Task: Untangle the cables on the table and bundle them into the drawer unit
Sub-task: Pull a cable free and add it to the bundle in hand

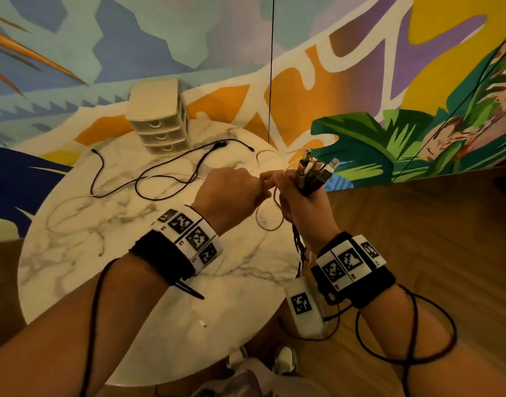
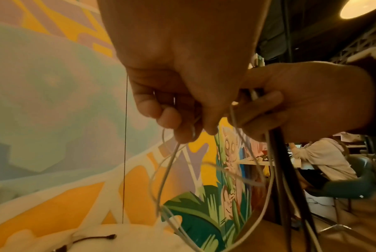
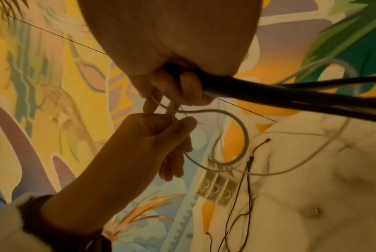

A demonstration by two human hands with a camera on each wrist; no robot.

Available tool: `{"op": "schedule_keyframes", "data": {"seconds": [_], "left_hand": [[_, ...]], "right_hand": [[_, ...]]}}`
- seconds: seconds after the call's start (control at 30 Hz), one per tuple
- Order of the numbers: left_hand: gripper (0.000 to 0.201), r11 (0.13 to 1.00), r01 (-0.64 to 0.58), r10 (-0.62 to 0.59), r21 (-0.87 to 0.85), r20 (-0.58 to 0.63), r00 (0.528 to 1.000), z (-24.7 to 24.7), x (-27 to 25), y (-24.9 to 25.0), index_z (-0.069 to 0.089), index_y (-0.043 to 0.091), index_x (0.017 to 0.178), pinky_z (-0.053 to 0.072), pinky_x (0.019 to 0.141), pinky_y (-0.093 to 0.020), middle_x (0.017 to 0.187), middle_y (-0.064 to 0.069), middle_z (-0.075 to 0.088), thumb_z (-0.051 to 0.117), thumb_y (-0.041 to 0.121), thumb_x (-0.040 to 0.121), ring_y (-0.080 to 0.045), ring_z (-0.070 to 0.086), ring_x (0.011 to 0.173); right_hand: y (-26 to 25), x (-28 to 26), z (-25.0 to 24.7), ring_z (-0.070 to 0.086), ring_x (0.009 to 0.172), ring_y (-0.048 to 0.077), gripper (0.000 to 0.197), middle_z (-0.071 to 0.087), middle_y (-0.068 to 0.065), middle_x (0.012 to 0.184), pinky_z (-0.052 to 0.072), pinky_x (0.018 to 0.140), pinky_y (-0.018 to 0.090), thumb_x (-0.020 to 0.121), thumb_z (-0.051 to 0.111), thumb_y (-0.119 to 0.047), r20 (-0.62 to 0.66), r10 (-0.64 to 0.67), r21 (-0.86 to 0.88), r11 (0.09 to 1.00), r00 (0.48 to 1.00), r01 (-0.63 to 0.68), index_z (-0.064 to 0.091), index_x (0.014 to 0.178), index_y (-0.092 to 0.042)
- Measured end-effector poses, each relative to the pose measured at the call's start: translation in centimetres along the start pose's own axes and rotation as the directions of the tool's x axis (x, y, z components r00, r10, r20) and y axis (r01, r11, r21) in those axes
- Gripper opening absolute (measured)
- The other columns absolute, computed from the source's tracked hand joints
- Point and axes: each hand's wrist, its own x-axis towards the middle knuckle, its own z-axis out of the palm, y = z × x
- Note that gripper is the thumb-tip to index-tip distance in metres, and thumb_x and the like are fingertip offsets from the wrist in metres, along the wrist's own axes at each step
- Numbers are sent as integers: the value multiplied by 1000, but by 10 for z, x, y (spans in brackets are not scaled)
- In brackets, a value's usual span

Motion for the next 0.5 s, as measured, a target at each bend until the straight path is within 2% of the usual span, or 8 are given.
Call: {"op": "schedule_keyframes", "data": {"seconds": [0.07, 0.17, 0.27, 0.33, 0.4, 0.47, 0.5], "left_hand": [[40, 996, -7, 6, -87, -10, 1000, 11, 2, 6, 59, 18, 96, 31, 54, -31, 70, -3, 52, 31, 46, 99, -26, 55, 66], [32, 942, 129, -104, -309, 97, 990, 45, 0, -3, 52, 21, 81, 34, 55, -32, 72, -3, 51, 37, 44, 98, -29, 57, 73], [28, 862, 279, -188, -422, 244, 951, 85, -7, -27, 55, 22, 82, 47, 61, -36, 78, -5, 59, 41, 41, 97, -29, 59, 75], [30, 803, 358, -274, -477, 238, 932, 96, -7, -43, 59, 19, 85, 50, 66, -38, 80, -8, 64, 41, 40, 97, -29, 60, 76], [39, 752, 412, -352, -515, 215, 911, 100, -5, -50, 63, 14, 82, 51, 67, -38, 75, -8, 65, 39, 40, 98, -28, 60, 72], [46, 732, 478, -336, -485, 353, 873, 104, -5, -50, 64, 12, 76, 52, 68, -36, 70, -9, 65, 39, 44, 97, -27, 61, 69], [47, 730, 477, -270, -490, 435, 859, 102, 9, -31, 65, 12, 72, 52, 67, -34, 67, -8, 66, 40, 44, 97, -25, 62, 66]], "right_hand": [[-2, 4, -8, 49, 49, -2, 26, 61, -14, 56, 34, 55, 15, 98, 49, -17, -131, -19, -42, 999, 991, 14, 68, 83, -6], [-6, 7, -28, 49, 53, 3, 30, 66, -3, 70, 39, 56, 22, 97, 51, -20, -324, -50, -30, 999, 945, 42, 65, 71, -18], [-8, 4, -51, 50, 52, 2, 28, 64, 2, 69, 40, 54, 18, 97, 51, -17, -437, -77, 13, 996, 896, 92, 64, 73, -14], [-7, 4, -66, 50, 51, 1, 26, 63, 5, 71, 39, 53, 16, 97, 51, -18, -505, -82, 40, 992, 859, 118, 64, 76, -10], [-5, 1, -79, 49, 51, 3, 26, 62, 5, 72, 38, 52, 18, 97, 51, -20, -544, -85, 35, 992, 835, 123, 64, 76, -12], [-2, -2, -85, 46, 50, 7, 27, 62, 5, 71, 35, 49, 22, 98, 51, -23, -571, -77, 26, 993, 817, 112, 64, 75, -16], [0, -9, -104, 45, 49, 8, 28, 62, 4, 71, 34, 46, 22, 98, 51, -24, -619, -82, 9, 994, 781, 111, 64, 74, -17]]}}
